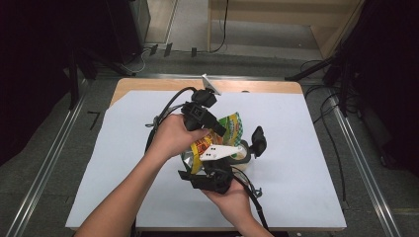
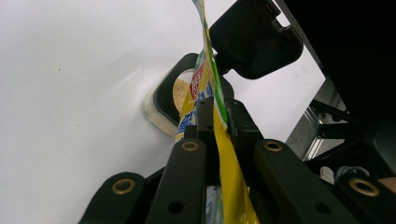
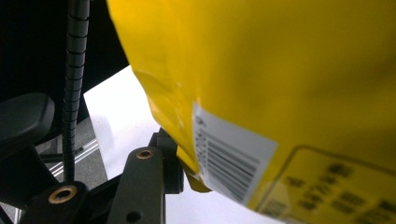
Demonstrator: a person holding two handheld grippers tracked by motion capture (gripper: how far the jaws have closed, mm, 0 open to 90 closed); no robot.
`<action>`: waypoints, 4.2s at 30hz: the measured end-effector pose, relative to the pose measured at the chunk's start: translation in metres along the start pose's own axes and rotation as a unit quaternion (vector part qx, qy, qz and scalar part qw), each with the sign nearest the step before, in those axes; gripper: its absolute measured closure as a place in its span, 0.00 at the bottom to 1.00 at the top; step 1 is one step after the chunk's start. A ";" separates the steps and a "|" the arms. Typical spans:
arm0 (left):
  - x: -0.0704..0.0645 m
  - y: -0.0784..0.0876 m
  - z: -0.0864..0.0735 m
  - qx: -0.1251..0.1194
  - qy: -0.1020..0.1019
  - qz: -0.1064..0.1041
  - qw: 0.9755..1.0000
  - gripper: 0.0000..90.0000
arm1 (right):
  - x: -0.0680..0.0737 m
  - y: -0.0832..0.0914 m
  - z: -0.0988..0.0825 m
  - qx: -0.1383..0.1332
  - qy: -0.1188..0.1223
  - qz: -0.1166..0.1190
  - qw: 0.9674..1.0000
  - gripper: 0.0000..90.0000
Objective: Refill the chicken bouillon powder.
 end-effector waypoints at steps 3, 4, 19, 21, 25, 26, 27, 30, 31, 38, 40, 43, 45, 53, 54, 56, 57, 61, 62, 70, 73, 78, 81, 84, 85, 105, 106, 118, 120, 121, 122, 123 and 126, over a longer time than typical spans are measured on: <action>0.000 0.000 0.000 0.000 0.000 0.000 1.000 0.96 | 0.000 0.000 0.000 0.000 0.001 0.000 1.000 0.71; 0.000 0.000 0.000 0.000 0.000 0.000 1.000 0.96 | 0.000 0.000 0.000 0.000 0.001 0.001 1.000 0.71; -0.002 0.000 -0.001 -0.003 -0.002 0.002 1.000 0.96 | 0.001 -0.001 -0.002 -0.005 0.002 -0.004 1.000 0.71; -0.002 0.000 -0.002 -0.003 -0.004 0.002 1.000 0.96 | 0.001 -0.001 -0.002 -0.008 0.003 -0.005 1.000 0.71; -0.003 0.001 -0.002 -0.005 -0.003 0.002 1.000 0.96 | 0.002 -0.002 -0.003 -0.011 0.005 -0.006 1.000 0.71; -0.003 0.001 -0.003 -0.005 -0.003 0.001 1.000 0.96 | 0.002 -0.002 -0.003 -0.011 0.005 -0.006 1.000 0.71; -0.003 0.001 -0.003 -0.004 -0.002 0.001 1.000 0.96 | 0.002 -0.002 -0.003 -0.011 0.005 -0.006 1.000 0.71; -0.002 0.001 -0.003 -0.005 -0.002 0.001 1.000 0.96 | 0.003 -0.002 -0.003 -0.011 0.005 -0.007 1.000 0.71; -0.002 0.001 -0.003 -0.004 -0.002 0.000 1.000 0.96 | 0.003 -0.002 -0.003 -0.011 0.004 -0.006 1.000 0.71; -0.001 0.000 -0.001 -0.003 0.000 -0.004 1.000 0.96 | 0.001 -0.001 -0.002 -0.008 0.005 -0.007 1.000 0.71; -0.001 0.000 -0.001 -0.004 0.001 -0.003 1.000 0.96 | 0.001 -0.001 -0.002 -0.007 0.004 -0.007 1.000 0.71; -0.001 0.000 -0.001 -0.003 0.001 -0.003 1.000 0.96 | 0.001 -0.001 -0.002 -0.008 0.005 -0.006 1.000 0.71; -0.001 0.000 -0.001 -0.003 0.001 -0.002 1.000 0.96 | 0.001 -0.001 -0.002 -0.008 0.005 -0.006 1.000 0.71; -0.001 0.000 -0.001 -0.001 0.000 -0.002 1.000 0.96 | 0.001 -0.001 -0.002 -0.008 0.004 -0.005 1.000 0.71; -0.001 0.000 0.000 -0.001 0.000 -0.002 1.000 0.96 | 0.001 -0.001 -0.002 -0.008 0.004 -0.005 1.000 0.71; -0.001 0.000 0.000 0.000 -0.001 -0.002 1.000 0.96 | 0.001 0.000 -0.002 -0.008 0.003 -0.004 1.000 0.71; -0.002 0.000 0.000 0.000 -0.001 -0.002 1.000 0.96 | 0.001 0.000 -0.002 -0.009 0.003 -0.004 1.000 0.71; -0.002 -0.001 0.001 0.002 -0.001 0.000 1.000 0.96 | 0.000 0.000 -0.001 -0.008 0.002 -0.004 1.000 0.71; -0.002 -0.001 0.002 0.002 -0.001 -0.001 1.000 0.96 | 0.000 0.001 -0.001 -0.009 0.002 -0.004 1.000 0.71; -0.002 -0.001 0.002 0.003 -0.002 -0.001 1.000 0.96 | 0.000 0.001 -0.001 -0.009 0.001 -0.005 1.000 0.71; -0.002 -0.001 0.002 0.003 -0.002 -0.001 1.000 0.96 | 0.000 0.001 -0.001 -0.009 0.000 -0.005 1.000 0.71; -0.002 -0.001 0.002 0.003 -0.002 -0.002 1.000 0.96 | 0.000 0.001 -0.001 -0.009 0.001 -0.005 1.000 0.71; -0.002 -0.002 0.002 0.003 -0.002 -0.003 1.000 0.96 | 0.000 0.001 -0.001 -0.008 0.001 -0.004 1.000 0.71; -0.002 -0.002 0.003 0.002 -0.001 -0.003 1.000 0.96 | 0.000 0.001 -0.001 -0.009 -0.001 -0.004 1.000 0.71; -0.002 -0.002 0.003 0.002 -0.001 -0.003 1.000 0.96 | 0.000 0.001 -0.001 -0.009 -0.001 -0.004 1.000 0.71; -0.003 -0.003 0.003 0.001 -0.001 -0.001 1.000 0.96 | -0.001 0.001 -0.001 -0.010 0.002 -0.005 1.000 0.71; -0.003 -0.003 0.003 0.001 -0.001 -0.001 1.000 0.96 | -0.001 0.001 -0.001 -0.010 0.001 -0.005 1.000 0.71; -0.003 -0.001 0.004 -0.007 -0.002 0.001 1.000 0.95 | -0.002 0.001 -0.001 -0.013 0.005 -0.008 1.000 0.70; -0.003 0.000 0.005 -0.007 -0.003 0.003 1.000 0.95 | -0.002 0.001 0.001 -0.014 0.007 -0.008 1.000 0.70; -0.003 0.001 0.005 -0.006 -0.003 0.008 1.000 0.95 | -0.002 0.001 0.001 -0.013 0.007 -0.006 1.000 0.70; -0.003 0.001 0.005 -0.005 -0.002 0.008 1.000 0.95 | -0.002 0.001 0.002 -0.010 0.005 -0.004 1.000 0.69; -0.002 0.001 0.006 -0.004 -0.001 0.008 1.000 0.95 | -0.002 0.001 0.003 -0.010 0.004 -0.002 1.000 0.69; -0.003 -0.001 0.008 0.001 -0.002 0.011 1.000 0.95 | -0.003 0.000 0.003 -0.010 0.001 0.001 1.000 0.69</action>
Point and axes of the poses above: each handheld gripper's, and its own axes: y roughly backward along the jaws, z roughly out of its top, x roughly to its left, the point moved 2 cm from there along -y, roughly forward along the jaws, and after that the axes turned 11 degrees about -y, right-handed, at the moved point
